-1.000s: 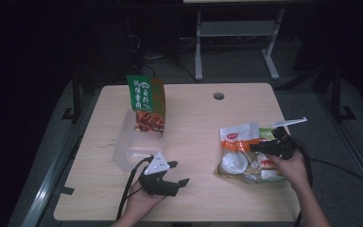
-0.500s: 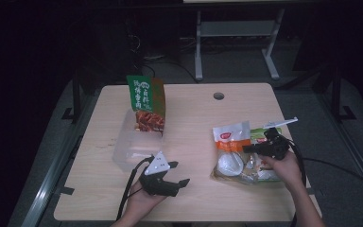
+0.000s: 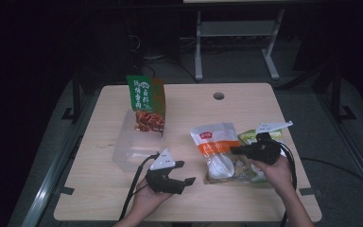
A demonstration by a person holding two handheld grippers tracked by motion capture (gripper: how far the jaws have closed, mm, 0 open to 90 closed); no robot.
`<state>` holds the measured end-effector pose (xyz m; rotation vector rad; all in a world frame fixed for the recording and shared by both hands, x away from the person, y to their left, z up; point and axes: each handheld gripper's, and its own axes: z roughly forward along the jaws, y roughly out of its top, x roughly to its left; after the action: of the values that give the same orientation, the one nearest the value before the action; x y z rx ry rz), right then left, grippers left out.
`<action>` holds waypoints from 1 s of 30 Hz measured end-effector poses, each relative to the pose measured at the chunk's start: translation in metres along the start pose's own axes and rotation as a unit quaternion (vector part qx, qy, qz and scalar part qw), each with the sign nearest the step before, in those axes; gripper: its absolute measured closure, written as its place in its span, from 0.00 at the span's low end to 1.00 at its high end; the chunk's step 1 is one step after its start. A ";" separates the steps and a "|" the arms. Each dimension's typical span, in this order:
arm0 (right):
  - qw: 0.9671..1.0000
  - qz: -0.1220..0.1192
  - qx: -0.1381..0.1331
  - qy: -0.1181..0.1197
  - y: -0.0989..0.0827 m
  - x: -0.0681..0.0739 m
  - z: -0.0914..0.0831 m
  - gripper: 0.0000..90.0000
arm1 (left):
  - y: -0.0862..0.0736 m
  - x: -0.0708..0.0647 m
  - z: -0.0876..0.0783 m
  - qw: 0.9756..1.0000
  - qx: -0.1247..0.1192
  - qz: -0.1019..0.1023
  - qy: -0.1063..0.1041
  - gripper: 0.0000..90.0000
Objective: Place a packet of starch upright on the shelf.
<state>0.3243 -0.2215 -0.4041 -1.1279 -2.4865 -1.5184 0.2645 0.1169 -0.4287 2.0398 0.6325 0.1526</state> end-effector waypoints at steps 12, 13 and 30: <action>0.998 -0.029 -0.050 0.035 -0.006 0.022 -0.006 1.00 | 0.013 0.009 0.037 0.996 -0.008 -0.072 -0.045 0.33; 0.997 -0.030 -0.055 0.036 -0.007 0.023 -0.006 1.00 | 0.014 0.012 0.039 0.996 -0.004 -0.071 -0.045 0.36; 0.997 -0.046 -0.052 0.043 -0.001 0.028 0.010 1.00 | 0.024 0.017 0.035 0.999 -0.012 -0.052 0.002 0.99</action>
<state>0.3067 -0.1987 -0.3996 -0.9490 -2.4610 -1.6992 0.3010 0.0885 -0.4300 1.9783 0.7341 0.1031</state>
